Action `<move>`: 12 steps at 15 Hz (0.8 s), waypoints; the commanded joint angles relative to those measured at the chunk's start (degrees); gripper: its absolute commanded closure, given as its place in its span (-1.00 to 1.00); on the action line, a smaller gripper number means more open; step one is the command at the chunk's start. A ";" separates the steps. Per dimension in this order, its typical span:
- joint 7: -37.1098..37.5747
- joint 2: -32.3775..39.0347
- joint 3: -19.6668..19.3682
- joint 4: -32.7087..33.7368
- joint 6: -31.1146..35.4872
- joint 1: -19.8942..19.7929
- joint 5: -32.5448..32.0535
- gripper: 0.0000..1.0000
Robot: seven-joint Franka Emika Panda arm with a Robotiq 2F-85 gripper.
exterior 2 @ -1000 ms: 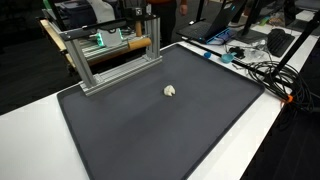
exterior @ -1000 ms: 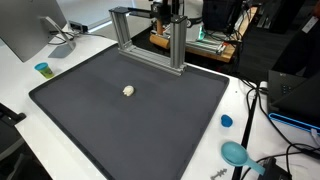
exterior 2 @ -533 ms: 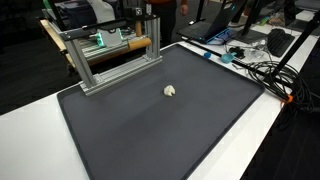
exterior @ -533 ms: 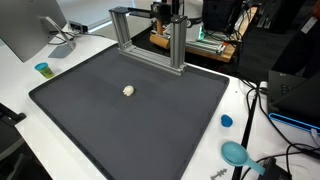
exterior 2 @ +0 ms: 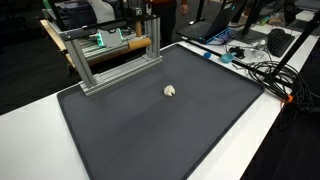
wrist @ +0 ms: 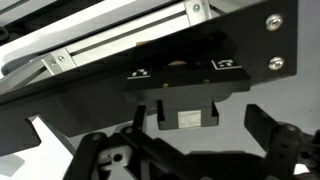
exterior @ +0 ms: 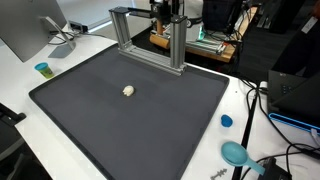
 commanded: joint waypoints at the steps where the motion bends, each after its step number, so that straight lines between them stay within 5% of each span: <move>1: -1.48 0.55 -1.10 -0.54 0.12 0.04 0.80 -1.00; 4: -3.54 0.00 -2.70 -0.43 -2.39 0.80 2.24 -0.99; 9: -8.23 -1.33 -5.30 -0.41 -3.99 1.77 4.19 -0.42; 12: -9.40 -1.91 -5.72 -0.60 -4.83 1.87 4.67 0.13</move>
